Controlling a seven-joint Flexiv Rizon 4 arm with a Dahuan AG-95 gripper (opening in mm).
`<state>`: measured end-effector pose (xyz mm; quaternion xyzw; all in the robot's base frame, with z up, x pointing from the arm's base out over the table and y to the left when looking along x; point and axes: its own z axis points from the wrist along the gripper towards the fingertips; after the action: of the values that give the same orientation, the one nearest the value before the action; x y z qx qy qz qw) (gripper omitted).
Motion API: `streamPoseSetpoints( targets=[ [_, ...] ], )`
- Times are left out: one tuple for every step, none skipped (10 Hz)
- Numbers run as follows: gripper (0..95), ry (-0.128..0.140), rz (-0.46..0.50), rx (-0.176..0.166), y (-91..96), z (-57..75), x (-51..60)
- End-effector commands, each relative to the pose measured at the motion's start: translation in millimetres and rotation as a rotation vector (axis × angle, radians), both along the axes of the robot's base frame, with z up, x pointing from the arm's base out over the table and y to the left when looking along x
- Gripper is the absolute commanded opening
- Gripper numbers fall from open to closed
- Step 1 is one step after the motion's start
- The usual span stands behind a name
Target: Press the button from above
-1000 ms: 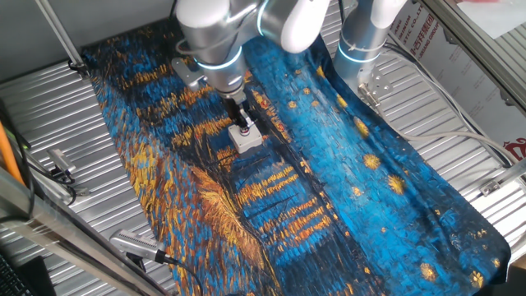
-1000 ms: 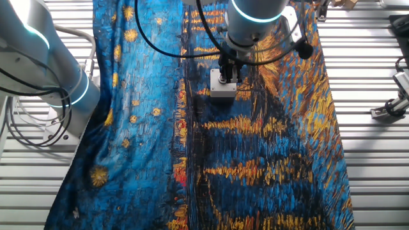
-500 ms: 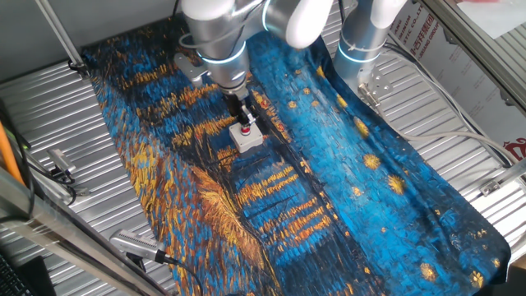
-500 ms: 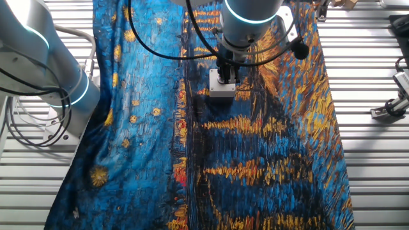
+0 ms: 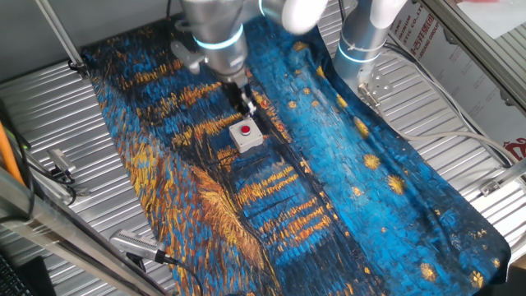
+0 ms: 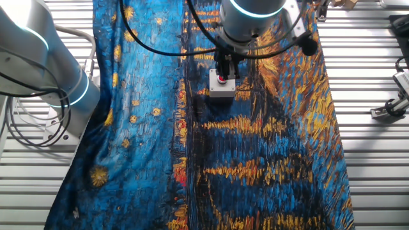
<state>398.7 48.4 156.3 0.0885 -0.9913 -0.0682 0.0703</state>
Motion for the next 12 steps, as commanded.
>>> streamPoseSetpoints(
  targets=[
    [0.0, 0.056, -0.008, 0.06, 4.0, 36.9, -2.9],
    [0.0, 0.065, -0.003, 0.062, 5.9, 47.4, -2.1],
    [0.0, 0.087, 0.0, 0.087, 8.2, 57.7, -3.6],
    [0.0, 0.105, -0.024, 0.142, 9.9, 65.2, -5.5],
    [0.0, 0.11, -0.033, 0.157, 11.0, 68.3, -5.9],
    [0.0, 0.114, -0.021, 0.158, 11.0, 68.5, -5.9],
    [0.0, 0.123, -0.012, 0.175, 11.0, 68.5, -5.9],
    [19.0, 0.142, -0.006, 0.226, 11.1, 68.5, -5.9],
    [19.0, 0.156, -0.021, 0.302, 11.1, 68.5, -5.9],
    [19.0, 0.176, -0.063, 0.411, 11.1, 68.5, -6.0],
    [19.0, 0.181, -0.051, 0.394, 11.2, 68.5, -6.1],
    [38.0, 0.185, -0.05, 0.394, 11.2, 68.5, -6.1]
  ],
)
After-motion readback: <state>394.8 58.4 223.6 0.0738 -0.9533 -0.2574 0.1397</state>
